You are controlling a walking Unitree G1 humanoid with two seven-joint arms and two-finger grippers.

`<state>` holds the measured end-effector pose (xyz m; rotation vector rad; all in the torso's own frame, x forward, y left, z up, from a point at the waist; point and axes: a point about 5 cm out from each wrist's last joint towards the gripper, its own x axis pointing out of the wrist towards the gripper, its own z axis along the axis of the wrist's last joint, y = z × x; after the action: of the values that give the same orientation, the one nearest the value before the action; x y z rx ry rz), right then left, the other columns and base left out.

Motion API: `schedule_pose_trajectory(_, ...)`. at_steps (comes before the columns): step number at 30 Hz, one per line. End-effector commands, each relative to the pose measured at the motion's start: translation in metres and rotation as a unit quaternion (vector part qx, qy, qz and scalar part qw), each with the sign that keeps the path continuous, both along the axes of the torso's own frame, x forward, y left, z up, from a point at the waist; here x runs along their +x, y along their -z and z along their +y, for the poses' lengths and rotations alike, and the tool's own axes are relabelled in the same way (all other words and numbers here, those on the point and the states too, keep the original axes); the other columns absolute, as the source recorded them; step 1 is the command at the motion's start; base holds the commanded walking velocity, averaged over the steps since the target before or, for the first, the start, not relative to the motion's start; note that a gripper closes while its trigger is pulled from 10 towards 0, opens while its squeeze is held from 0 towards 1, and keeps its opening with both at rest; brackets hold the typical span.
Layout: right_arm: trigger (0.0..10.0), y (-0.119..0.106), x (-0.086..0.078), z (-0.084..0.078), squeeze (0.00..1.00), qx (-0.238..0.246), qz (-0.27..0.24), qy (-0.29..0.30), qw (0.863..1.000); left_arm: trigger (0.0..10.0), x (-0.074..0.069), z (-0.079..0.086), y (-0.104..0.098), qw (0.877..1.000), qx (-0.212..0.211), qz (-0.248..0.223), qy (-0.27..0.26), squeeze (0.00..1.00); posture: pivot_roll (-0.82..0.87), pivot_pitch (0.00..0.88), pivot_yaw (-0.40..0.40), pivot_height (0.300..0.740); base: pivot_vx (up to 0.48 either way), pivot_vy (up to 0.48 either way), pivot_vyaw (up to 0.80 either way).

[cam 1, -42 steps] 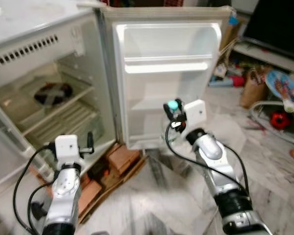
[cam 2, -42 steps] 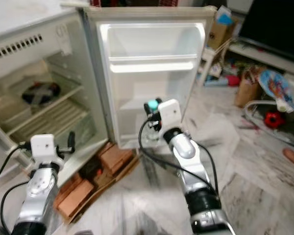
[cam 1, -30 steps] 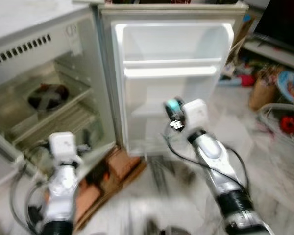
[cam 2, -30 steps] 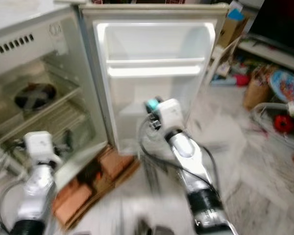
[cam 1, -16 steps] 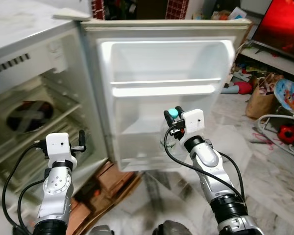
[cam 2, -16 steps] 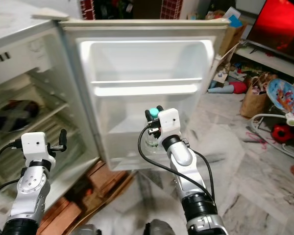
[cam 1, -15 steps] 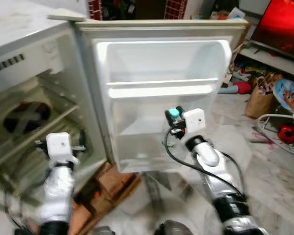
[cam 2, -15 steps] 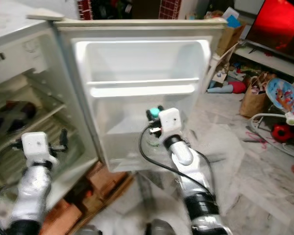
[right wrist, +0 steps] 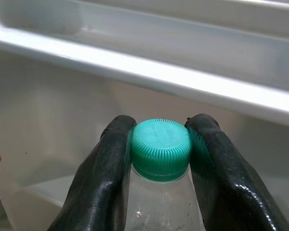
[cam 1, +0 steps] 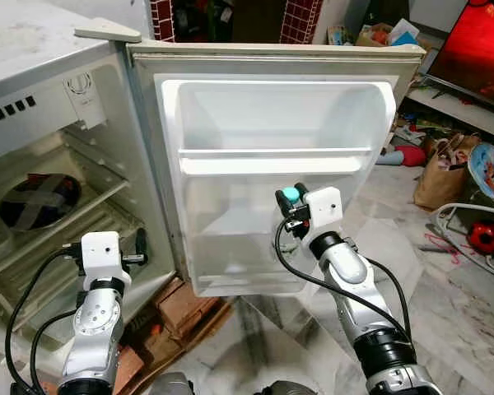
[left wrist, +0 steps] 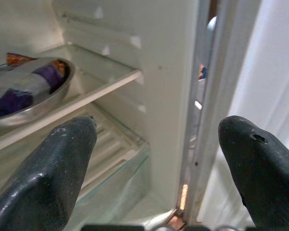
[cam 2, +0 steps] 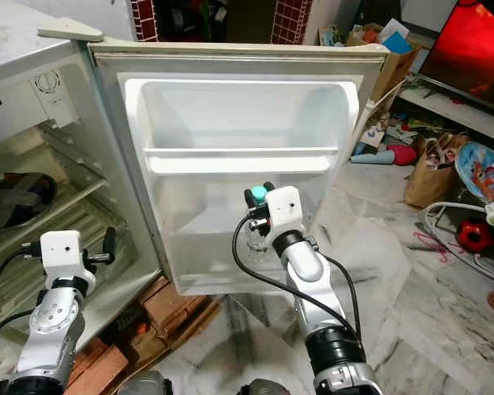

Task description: Restocking fridge

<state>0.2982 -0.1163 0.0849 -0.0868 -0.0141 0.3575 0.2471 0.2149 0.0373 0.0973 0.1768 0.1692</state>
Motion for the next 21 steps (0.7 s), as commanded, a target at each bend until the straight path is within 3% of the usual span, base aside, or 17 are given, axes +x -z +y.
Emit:
schedule_pose_trajectory(1,10.0,-0.004,0.000,-0.007,0.00,0.003,-0.012,0.014,1.000,10.0,-0.001,0.001,-0.001,1.000,0.002,0.005,0.002,0.00,0.05,0.000,-0.049,0.740,0.000,0.000,0.00)
schedule_pose_trajectory(3,10.0,-0.003,-0.001,-0.009,0.00,0.006,-0.010,0.021,1.000,10.0,-0.003,0.002,-0.001,1.000,0.006,0.009,0.003,0.00,0.05,0.000,-0.037,0.740,0.000,0.000,0.00)
schedule_pose_trajectory(12,10.0,-0.003,-0.007,-0.048,0.00,0.008,-0.014,0.127,0.992,10.0,0.005,-0.001,-0.020,0.998,0.033,-0.029,0.033,0.00,0.01,0.014,-0.036,0.740,0.000,0.000,0.00)
schedule_pose_trajectory(13,10.0,-0.005,-0.010,-0.054,0.00,0.006,-0.019,0.141,0.990,10.0,0.007,-0.003,-0.024,0.999,0.021,-0.031,0.039,0.00,0.01,0.017,-0.021,0.740,0.000,0.000,0.00)
schedule_pose_trajectory(16,10.0,-0.002,-0.016,-0.064,0.00,0.013,-0.016,0.166,0.986,10.0,0.007,-0.008,-0.027,0.996,0.044,-0.030,0.075,0.00,0.00,0.027,-0.012,0.740,0.000,0.000,0.00)
schedule_pose_trajectory(21,10.0,0.004,-0.020,-0.065,0.00,0.039,-0.003,0.184,0.982,10.0,0.003,-0.006,-0.025,0.996,0.040,-0.020,0.081,0.00,0.00,0.046,0.005,0.740,0.000,0.000,0.00)
